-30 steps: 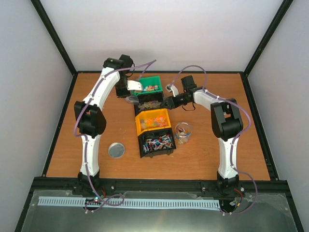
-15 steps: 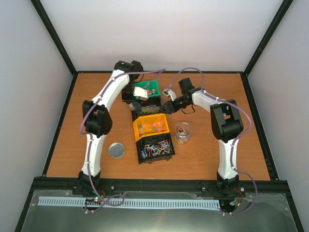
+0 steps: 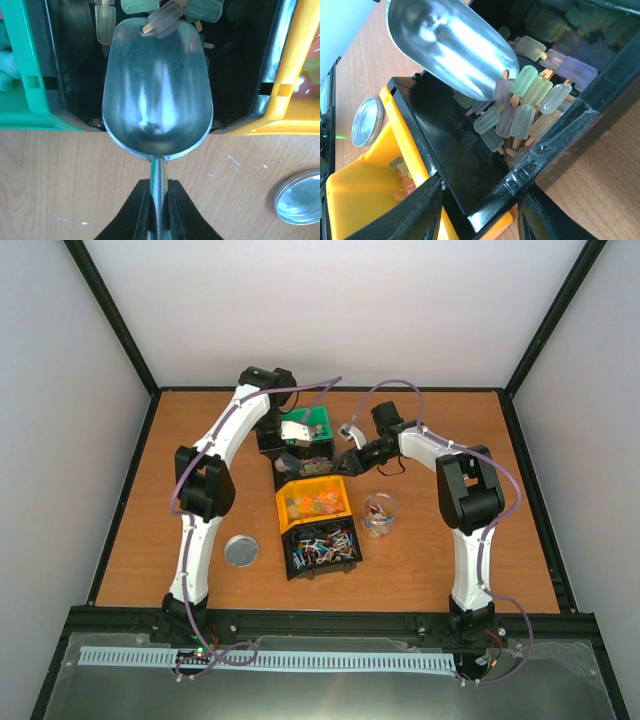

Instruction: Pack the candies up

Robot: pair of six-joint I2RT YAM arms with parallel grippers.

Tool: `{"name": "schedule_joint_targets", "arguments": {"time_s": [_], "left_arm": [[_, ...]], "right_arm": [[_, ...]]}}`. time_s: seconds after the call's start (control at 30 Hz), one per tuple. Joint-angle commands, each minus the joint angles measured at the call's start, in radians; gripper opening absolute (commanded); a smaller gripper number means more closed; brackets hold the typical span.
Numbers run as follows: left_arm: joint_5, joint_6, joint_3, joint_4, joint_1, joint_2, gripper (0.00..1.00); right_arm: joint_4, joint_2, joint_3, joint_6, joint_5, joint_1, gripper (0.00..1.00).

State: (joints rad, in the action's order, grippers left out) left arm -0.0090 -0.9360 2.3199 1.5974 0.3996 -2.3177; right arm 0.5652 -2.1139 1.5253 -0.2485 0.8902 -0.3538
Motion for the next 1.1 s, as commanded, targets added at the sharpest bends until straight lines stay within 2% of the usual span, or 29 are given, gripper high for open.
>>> {"name": "schedule_joint_targets", "arguments": {"time_s": [0.0,0.1,0.3,0.53,0.7,0.87,1.07], "left_arm": [[0.155,0.022,-0.069,-0.024,0.012,-0.068,0.01],[0.215,0.015,-0.14,-0.107,0.013,-0.042,0.01],[0.375,0.016,-0.175,-0.196,0.013,-0.052,0.01],[0.435,0.029,-0.237,-0.288,0.015,-0.025,0.01],[0.542,0.084,-0.314,-0.439,0.012,0.009,0.01],[0.656,0.104,-0.377,-0.527,-0.051,0.037,0.01],[0.756,0.079,-0.543,-0.686,-0.117,0.141,0.01]], "right_arm": [[0.05,-0.018,0.014,-0.032,0.054,-0.019,0.42],[0.049,-0.021,0.012,-0.034,0.054,-0.018,0.41],[0.049,-0.019,0.009,-0.04,0.048,-0.019,0.39],[0.053,-0.012,-0.003,-0.048,0.038,-0.019,0.38],[0.061,-0.009,-0.005,-0.065,0.039,-0.019,0.38],[0.072,0.005,-0.016,-0.079,0.049,-0.001,0.4],[0.087,0.033,-0.025,-0.102,0.075,0.044,0.44]]}}
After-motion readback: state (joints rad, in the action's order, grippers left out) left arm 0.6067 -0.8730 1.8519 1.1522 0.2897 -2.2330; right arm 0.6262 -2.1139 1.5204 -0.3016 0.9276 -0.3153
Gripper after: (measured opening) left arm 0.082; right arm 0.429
